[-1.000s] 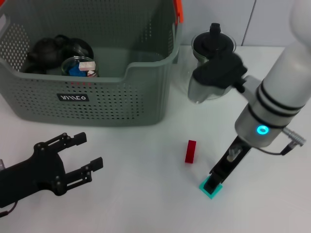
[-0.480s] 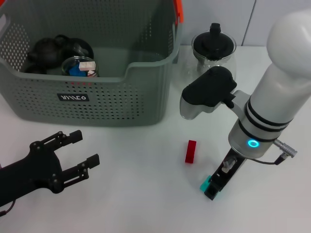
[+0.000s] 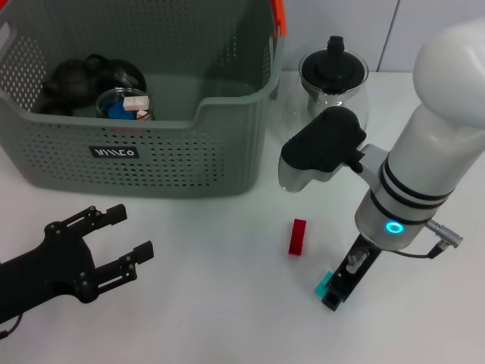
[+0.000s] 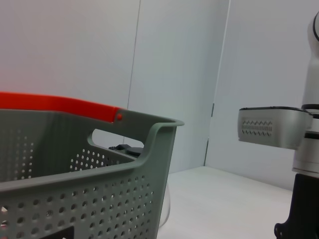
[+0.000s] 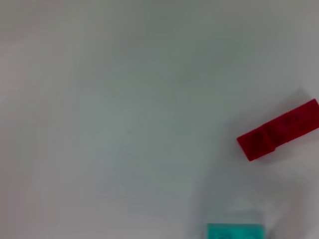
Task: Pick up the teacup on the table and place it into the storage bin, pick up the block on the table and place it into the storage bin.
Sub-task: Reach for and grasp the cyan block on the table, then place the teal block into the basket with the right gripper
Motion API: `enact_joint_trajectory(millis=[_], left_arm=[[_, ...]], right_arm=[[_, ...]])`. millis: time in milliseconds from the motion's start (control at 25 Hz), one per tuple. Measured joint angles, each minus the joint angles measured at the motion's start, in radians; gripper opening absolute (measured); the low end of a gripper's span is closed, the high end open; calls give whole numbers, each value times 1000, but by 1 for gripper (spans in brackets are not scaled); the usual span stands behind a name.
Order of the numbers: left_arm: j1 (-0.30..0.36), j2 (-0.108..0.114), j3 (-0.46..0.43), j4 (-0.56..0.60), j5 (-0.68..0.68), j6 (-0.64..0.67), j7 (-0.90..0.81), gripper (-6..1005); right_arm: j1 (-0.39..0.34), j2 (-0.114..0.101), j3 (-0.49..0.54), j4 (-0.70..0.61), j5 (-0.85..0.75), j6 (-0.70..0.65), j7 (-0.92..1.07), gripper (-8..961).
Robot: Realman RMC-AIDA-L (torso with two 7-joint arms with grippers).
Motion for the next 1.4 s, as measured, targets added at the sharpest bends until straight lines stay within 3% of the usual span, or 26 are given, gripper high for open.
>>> enact_joint_trajectory(millis=[280, 400, 520, 680, 880, 1000, 1080, 1400], left_arm=[[0, 0, 0, 0, 0, 0, 0, 751], [3, 0, -5, 0, 0, 0, -1, 751], [4, 0, -10, 0, 0, 1, -2, 751], [5, 0, -10, 0, -1, 1, -4, 751], [4, 0, -12, 0, -1, 4, -5, 751], [-1, 0, -12, -2, -1, 3, -6, 752], [-6, 0, -12, -6, -1, 3, -6, 752], [-14, -1, -12, -12, 0, 2, -6, 752]], right_arm=[[-33, -3, -6, -82, 5, -19, -7, 471], [-87, -11, 32, -246, 9, -57, -10, 424], [-159, -18, 136, -441, 78, -83, -77, 424], [-263, -22, 322, -592, 392, -34, -310, 424], [-314, -22, 421, -478, 786, 114, -635, 425], [-264, -19, 403, -314, 905, 244, -799, 425], [-192, -19, 386, -199, 939, 339, -864, 425], [207, -22, 371, 269, 839, 631, -887, 429]])
